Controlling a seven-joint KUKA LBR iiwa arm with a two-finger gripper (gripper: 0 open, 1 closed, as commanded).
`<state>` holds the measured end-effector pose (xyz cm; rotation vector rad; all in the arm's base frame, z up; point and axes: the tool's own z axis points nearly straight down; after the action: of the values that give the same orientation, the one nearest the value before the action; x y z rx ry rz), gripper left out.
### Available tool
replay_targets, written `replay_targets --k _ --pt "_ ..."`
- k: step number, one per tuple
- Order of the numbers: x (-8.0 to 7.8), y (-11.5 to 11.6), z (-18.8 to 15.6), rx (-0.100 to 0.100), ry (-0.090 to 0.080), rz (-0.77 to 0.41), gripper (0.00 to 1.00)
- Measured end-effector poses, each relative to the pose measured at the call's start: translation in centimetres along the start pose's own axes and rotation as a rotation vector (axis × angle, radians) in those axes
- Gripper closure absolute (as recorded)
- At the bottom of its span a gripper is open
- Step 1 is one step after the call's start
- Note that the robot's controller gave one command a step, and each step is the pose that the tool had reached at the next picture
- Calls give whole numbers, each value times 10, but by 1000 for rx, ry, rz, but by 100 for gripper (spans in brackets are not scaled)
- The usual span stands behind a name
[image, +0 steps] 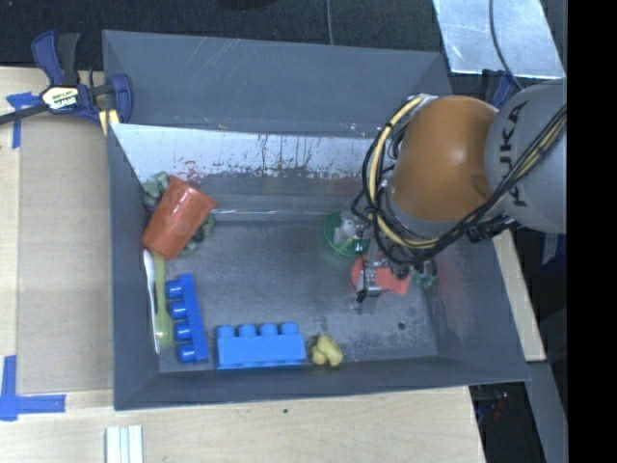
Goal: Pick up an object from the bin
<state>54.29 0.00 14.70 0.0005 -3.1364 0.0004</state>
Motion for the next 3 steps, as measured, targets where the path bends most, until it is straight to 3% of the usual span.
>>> replay_targets --k 1,2,3 --pt "-2 0 -4 0 -8 0 0" --pt "-49 -38 17 1 -12 -81 0" --pt "-22 -80 19 -1 -12 19 0"
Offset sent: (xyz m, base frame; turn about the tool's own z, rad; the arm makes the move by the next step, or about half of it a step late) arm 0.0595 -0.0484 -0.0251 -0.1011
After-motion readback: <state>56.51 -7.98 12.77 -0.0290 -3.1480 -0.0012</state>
